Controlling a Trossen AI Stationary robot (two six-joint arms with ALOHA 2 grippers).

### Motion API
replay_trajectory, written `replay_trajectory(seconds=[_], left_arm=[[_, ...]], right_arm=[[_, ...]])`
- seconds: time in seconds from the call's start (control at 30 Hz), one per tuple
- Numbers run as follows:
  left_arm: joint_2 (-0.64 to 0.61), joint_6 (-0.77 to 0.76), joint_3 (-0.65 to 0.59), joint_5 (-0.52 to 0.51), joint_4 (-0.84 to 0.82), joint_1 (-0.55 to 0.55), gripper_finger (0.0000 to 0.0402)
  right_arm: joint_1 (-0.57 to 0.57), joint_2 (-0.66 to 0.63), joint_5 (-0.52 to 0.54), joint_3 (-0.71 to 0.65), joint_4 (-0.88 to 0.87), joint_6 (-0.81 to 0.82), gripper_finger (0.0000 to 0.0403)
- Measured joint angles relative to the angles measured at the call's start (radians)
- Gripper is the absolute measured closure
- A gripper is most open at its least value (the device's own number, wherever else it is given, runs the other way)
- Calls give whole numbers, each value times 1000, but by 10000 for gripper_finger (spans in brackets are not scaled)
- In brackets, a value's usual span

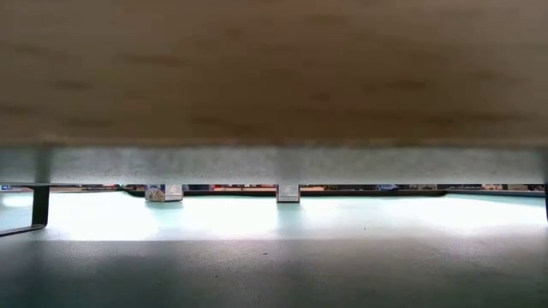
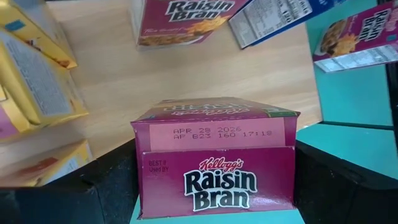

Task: Stack cereal on shelf
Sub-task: Put the right violet cereal box on the shelf aligned with the other violet cereal box

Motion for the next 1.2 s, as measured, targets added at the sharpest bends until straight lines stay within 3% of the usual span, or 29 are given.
replay_trajectory(seconds=[1.2], left_arm=[[3, 0, 0, 0, 0, 0, 18]], right_arm=[[-2, 24, 27, -3, -10, -22, 76]])
